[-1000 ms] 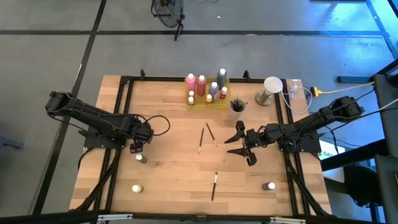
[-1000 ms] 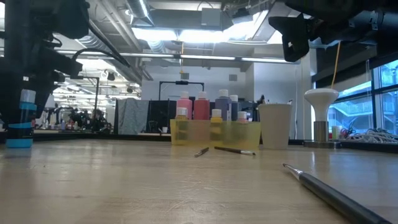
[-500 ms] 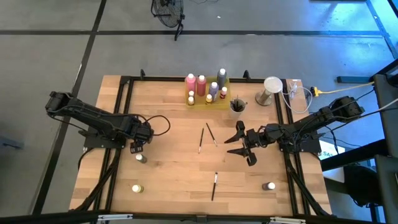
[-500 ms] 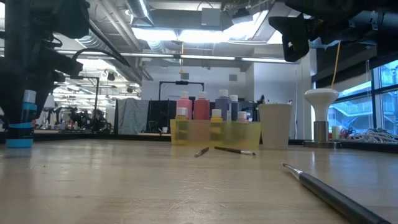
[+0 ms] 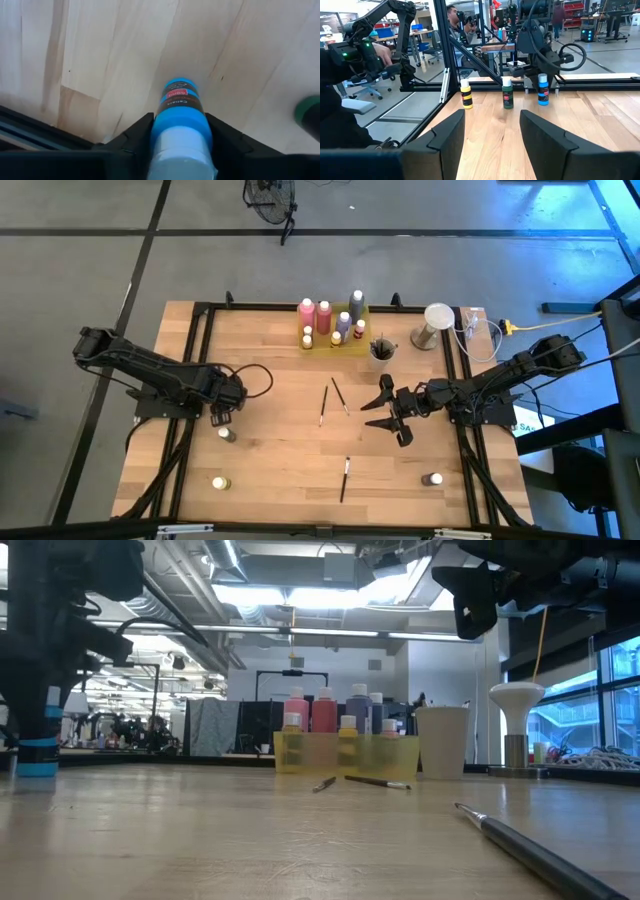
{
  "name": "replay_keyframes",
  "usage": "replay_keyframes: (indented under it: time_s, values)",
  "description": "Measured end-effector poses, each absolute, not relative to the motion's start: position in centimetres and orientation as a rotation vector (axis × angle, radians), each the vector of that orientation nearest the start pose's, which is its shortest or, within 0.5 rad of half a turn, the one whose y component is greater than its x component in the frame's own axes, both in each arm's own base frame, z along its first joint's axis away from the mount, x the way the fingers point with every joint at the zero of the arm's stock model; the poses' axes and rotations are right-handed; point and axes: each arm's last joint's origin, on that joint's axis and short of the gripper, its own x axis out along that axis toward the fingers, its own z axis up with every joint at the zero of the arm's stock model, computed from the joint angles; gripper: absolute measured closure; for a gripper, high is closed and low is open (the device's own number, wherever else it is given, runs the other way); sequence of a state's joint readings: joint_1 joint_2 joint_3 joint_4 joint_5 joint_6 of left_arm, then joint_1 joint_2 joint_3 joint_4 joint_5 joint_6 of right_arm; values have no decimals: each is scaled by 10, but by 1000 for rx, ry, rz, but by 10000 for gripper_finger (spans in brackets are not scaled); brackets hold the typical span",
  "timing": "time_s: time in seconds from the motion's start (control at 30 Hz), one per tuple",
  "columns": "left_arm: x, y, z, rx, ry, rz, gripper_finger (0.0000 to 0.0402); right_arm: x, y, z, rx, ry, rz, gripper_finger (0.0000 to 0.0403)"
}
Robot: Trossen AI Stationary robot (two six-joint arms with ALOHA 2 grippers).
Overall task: Pick & Place Paint Supplies
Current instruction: Put the small light blue paint bottle into the yellow bin
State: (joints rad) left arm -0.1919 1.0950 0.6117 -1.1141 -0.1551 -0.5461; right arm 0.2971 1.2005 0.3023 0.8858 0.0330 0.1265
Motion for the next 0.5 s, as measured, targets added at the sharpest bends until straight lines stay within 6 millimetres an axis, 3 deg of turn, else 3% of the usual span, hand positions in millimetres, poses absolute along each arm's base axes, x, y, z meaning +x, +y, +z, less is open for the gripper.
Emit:
replay_keyframes:
  time_s: [0.5]
  values:
    - [139, -24, 181, -286, 1518, 452, 260, 211, 64, 194, 124, 29, 263, 211]
